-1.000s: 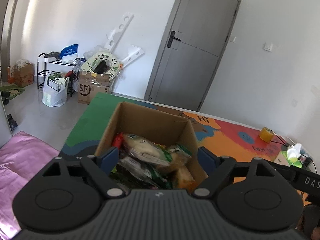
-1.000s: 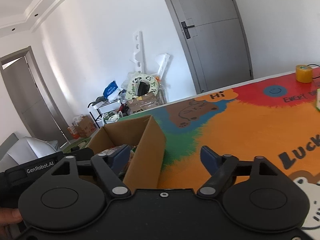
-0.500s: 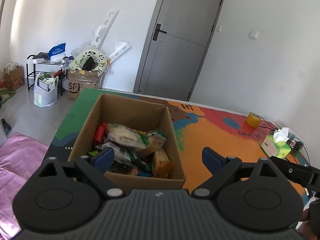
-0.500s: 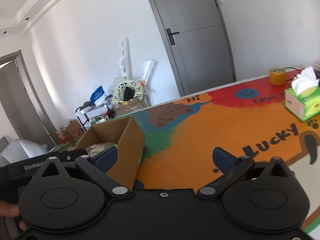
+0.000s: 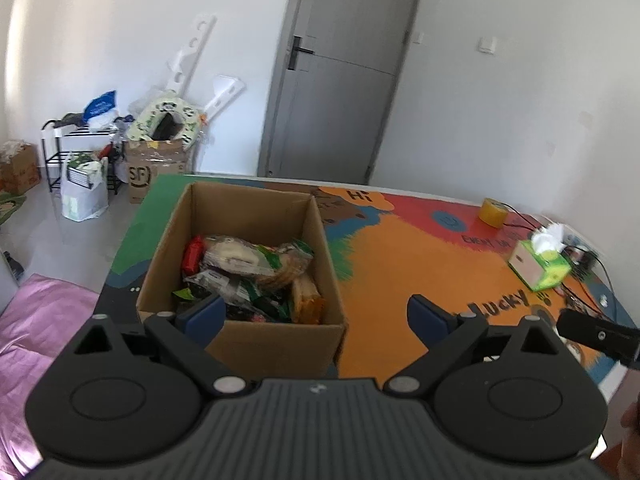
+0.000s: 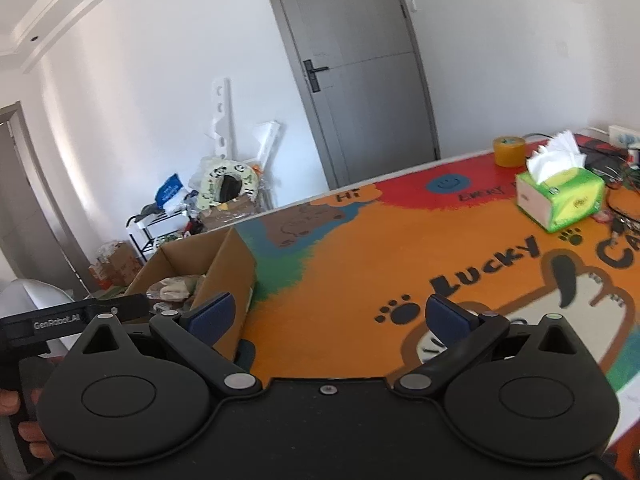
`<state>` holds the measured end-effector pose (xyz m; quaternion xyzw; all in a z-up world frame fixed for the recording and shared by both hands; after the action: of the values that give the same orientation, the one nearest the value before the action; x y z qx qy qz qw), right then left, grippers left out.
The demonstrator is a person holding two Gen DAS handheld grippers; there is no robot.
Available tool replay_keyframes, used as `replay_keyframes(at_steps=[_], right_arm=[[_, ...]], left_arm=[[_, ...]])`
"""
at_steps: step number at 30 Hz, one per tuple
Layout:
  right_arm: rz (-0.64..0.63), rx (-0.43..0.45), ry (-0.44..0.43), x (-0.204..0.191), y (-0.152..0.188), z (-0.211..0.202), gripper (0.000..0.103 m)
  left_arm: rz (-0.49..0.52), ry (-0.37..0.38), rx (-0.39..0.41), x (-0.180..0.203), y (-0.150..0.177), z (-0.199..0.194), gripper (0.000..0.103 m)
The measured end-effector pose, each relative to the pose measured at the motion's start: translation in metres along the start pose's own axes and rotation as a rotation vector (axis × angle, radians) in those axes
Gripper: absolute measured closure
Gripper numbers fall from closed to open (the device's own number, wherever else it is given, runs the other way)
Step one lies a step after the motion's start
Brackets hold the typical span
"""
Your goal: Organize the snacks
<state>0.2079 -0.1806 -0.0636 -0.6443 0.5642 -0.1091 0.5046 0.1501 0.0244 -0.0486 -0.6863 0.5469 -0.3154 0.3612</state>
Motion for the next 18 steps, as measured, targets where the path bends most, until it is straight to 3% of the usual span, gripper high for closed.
replay_keyframes(at_steps=[13,18], right_arm=[[-0.030,0.000,0.025,-0.001,0.006,-0.033,0.000],[-0.034,0.007,0.026,-0.001,0.007,-0.039,0.000]], left_arm=[[0.095,0.022,0.032,0.012,-0.001,-0.034,0.004],[0.089,0.006,0.033,0.006,0.002,-0.037,0.003]])
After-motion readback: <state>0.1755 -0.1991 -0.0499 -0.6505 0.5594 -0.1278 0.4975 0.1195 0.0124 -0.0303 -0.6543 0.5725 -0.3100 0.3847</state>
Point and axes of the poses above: each gripper's, at about its wrist camera, not at the fingertips, and z roughly the way its jaws point, x to its right, y to its underside, the point moved 10 cm from there along z, roughly the way its jaws point, and after that the axes turned 10 degrees about z, right-handed, at the moved point
